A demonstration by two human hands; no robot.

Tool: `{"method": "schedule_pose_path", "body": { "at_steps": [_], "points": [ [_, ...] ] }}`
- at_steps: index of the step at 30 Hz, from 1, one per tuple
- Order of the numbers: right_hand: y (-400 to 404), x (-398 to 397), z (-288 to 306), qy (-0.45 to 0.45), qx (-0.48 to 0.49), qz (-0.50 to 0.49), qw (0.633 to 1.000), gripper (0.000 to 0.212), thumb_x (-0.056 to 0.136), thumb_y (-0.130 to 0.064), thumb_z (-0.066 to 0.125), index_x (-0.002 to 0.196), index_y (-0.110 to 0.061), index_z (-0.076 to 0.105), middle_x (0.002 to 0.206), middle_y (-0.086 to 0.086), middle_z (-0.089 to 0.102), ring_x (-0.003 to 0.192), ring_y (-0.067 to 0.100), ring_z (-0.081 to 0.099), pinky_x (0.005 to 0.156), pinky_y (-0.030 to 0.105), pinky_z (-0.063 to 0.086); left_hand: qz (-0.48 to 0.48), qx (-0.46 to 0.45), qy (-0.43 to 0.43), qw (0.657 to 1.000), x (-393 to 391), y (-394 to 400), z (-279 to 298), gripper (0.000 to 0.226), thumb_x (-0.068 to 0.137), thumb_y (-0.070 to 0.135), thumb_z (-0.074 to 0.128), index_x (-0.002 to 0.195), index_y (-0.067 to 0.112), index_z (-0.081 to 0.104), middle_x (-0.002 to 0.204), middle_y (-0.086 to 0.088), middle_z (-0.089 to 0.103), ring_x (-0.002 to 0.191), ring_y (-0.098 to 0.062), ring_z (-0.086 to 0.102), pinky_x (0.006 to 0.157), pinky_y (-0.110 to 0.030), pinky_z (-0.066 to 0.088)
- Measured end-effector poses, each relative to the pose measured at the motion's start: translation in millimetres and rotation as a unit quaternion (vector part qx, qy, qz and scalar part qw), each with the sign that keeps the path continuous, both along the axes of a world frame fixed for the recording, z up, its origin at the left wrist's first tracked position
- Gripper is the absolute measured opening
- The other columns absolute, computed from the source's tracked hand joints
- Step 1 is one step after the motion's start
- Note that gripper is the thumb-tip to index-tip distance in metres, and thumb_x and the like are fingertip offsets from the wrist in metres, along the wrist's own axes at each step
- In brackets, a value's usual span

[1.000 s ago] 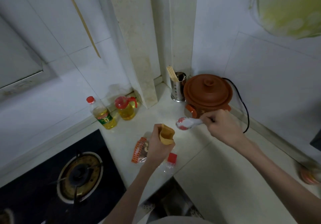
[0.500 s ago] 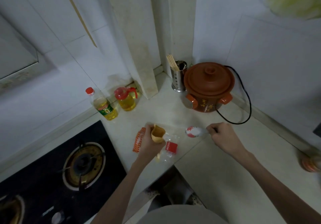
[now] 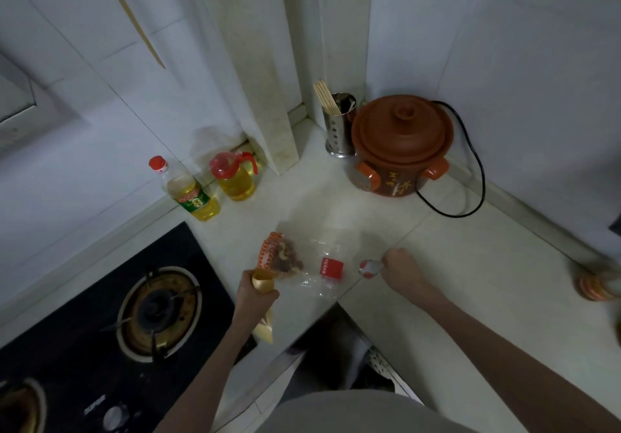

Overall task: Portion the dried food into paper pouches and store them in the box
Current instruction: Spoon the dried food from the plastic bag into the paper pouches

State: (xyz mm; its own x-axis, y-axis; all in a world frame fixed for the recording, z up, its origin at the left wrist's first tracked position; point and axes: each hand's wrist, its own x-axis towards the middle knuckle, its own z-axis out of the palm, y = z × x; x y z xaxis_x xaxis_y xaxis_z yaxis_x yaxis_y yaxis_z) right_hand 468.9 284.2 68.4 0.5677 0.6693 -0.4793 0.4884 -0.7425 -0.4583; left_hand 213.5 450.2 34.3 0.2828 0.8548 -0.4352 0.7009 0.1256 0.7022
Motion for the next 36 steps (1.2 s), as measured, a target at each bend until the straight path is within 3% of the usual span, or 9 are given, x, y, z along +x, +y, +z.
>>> {"method": "schedule_pose_path", "body": {
  "at_steps": [2, 5, 10, 14, 20, 24, 28, 33, 36],
  "points": [
    [11, -3, 0, -0.006, 0.0, -0.009, 1.0, 0.048, 0.076, -0.03, 0.045, 0.088, 0.012, 0.064, 0.092, 0.03, 0.066, 0.089, 0.038, 0.063, 0.07, 0.038, 0.046, 0.009, -0.006, 0.003, 1.0, 2, 14, -3, 0.05, 0.072, 0.003, 0.074, 0.114, 0.013, 0.049, 0.101, -0.011, 0.061, 0.094, -0.033, 0.061, 0.073, -0.035, 0.05],
    [26, -7, -5, -0.034, -0.004, -0.016, 0.999, 0.024, 0.085, -0.011, 0.053, 0.091, 0.009, 0.064, 0.093, 0.028, 0.067, 0.089, 0.038, 0.065, 0.069, 0.037, 0.048, 0.005, -0.004, 0.003, 1.0, 11, 34, -5, 0.053, 0.071, 0.008, 0.078, 0.116, 0.012, 0.05, 0.104, -0.012, 0.062, 0.095, -0.031, 0.061, 0.082, -0.041, 0.051],
    [46, -18, -16, -0.034, -0.011, 0.004, 0.999, 0.026, 0.081, 0.003, 0.046, 0.1, 0.005, 0.063, 0.103, 0.024, 0.066, 0.098, 0.035, 0.061, 0.078, 0.037, 0.045, -0.004, -0.027, 0.004, 1.0, 23, 61, -7, 0.049, 0.072, 0.013, 0.078, 0.112, 0.015, 0.05, 0.099, -0.008, 0.062, 0.091, -0.028, 0.06, 0.074, -0.032, 0.046],
    [60, -29, -25, -0.009, 0.003, -0.024, 1.0, 0.021, 0.079, 0.007, 0.044, 0.084, 0.002, 0.064, 0.094, 0.025, 0.066, 0.09, 0.035, 0.063, 0.067, 0.033, 0.041, -0.036, -0.059, 0.023, 0.997, 25, 78, -16, 0.049, 0.074, 0.011, 0.074, 0.115, 0.013, 0.047, 0.099, -0.008, 0.059, 0.089, -0.028, 0.059, 0.072, -0.035, 0.048],
    [41, -25, -23, -0.111, -0.022, -0.159, 0.981, 0.021, 0.072, 0.006, 0.046, 0.084, 0.006, 0.064, 0.08, 0.026, 0.065, 0.074, 0.039, 0.061, 0.055, 0.033, 0.038, -0.064, -0.117, 0.037, 0.99, 24, 96, -25, 0.044, 0.076, 0.011, 0.072, 0.109, 0.02, 0.044, 0.093, -0.004, 0.058, 0.072, -0.02, 0.06, 0.039, -0.025, 0.047],
    [29, -34, -30, -0.115, -0.063, -0.158, 0.979, 0.02, 0.073, 0.006, 0.045, 0.084, 0.006, 0.061, 0.083, 0.028, 0.062, 0.076, 0.041, 0.06, 0.056, 0.032, 0.033, -0.089, -0.125, 0.02, 0.988, 27, 100, -37, 0.043, 0.077, 0.007, 0.07, 0.112, 0.016, 0.047, 0.099, -0.008, 0.061, 0.084, -0.027, 0.064, 0.055, -0.031, 0.05],
    [44, -54, -44, -0.1, -0.075, -0.089, 0.988, 0.023, 0.076, 0.002, 0.044, 0.091, 0.001, 0.062, 0.089, 0.023, 0.063, 0.084, 0.038, 0.06, 0.06, 0.032, 0.034, -0.101, -0.127, -0.003, 0.987, 29, 100, -43, 0.041, 0.077, 0.007, 0.07, 0.11, 0.018, 0.048, 0.091, 0.002, 0.059, 0.08, -0.014, 0.059, 0.056, -0.025, 0.045],
    [66, -70, -48, -0.052, 0.049, -0.065, 0.995, 0.024, 0.092, -0.008, 0.047, 0.076, -0.001, 0.065, 0.072, 0.017, 0.068, 0.067, 0.035, 0.061, 0.057, 0.029, 0.031, -0.102, -0.156, -0.021, 0.982, 24, 105, -46, 0.042, 0.076, 0.008, 0.071, 0.109, 0.02, 0.049, 0.093, 0.004, 0.06, 0.08, -0.009, 0.059, 0.058, -0.025, 0.046],
    [79, -74, -51, -0.02, 0.092, -0.059, 0.994, 0.024, 0.093, -0.006, 0.047, 0.082, -0.001, 0.068, 0.073, 0.014, 0.068, 0.06, 0.025, 0.056, 0.057, 0.021, 0.026, -0.107, -0.168, -0.026, 0.98, 22, 105, -48, 0.042, 0.075, 0.005, 0.071, 0.108, 0.02, 0.05, 0.095, 0.003, 0.061, 0.084, -0.013, 0.06, 0.061, -0.024, 0.045]
  ]
}}
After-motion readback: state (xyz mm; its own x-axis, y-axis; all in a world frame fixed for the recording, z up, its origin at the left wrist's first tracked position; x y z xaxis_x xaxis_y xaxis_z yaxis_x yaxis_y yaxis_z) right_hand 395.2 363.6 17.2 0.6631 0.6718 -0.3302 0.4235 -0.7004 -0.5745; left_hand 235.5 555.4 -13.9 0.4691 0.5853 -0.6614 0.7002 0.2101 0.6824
